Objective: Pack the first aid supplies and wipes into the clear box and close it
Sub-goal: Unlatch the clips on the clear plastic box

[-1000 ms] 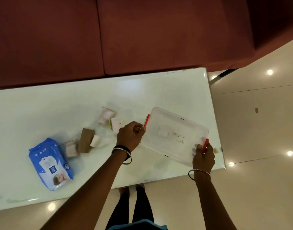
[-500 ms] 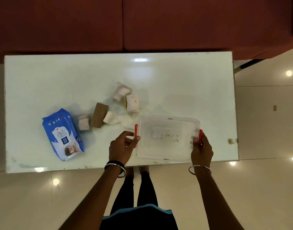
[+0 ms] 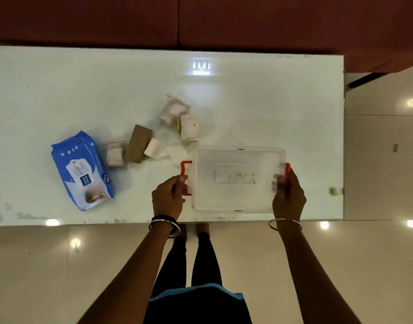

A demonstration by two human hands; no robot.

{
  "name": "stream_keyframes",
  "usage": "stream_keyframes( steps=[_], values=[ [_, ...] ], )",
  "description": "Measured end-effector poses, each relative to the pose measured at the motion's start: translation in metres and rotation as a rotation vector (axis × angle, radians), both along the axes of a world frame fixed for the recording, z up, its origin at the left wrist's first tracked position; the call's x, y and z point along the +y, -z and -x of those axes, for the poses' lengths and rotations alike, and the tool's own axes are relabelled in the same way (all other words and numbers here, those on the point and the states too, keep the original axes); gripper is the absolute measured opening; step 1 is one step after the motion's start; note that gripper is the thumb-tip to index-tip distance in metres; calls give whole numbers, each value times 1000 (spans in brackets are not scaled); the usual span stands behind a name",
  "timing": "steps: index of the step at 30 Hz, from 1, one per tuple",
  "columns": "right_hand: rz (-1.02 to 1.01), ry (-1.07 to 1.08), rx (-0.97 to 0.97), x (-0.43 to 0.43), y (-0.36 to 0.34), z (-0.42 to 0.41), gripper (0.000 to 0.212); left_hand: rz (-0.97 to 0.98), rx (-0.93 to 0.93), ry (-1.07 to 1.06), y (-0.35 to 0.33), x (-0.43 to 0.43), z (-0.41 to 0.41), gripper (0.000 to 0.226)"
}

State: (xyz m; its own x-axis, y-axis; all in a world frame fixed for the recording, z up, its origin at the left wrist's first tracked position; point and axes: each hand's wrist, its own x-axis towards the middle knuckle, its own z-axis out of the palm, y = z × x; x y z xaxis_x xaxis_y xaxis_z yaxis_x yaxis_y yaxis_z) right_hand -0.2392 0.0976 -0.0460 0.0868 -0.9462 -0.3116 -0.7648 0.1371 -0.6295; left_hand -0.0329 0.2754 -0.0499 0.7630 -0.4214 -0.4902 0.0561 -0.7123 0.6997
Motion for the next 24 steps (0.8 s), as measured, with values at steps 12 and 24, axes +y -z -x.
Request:
stream_keyframes(
  steps=[12,24],
  values=[
    [-30,51,-141,1,7,5,38,-78,238,-30,26,-8,4,25],
    [-231,305,-206,-26,30,15,30,9,395,-25,31,-1,-1,26]
  ],
)
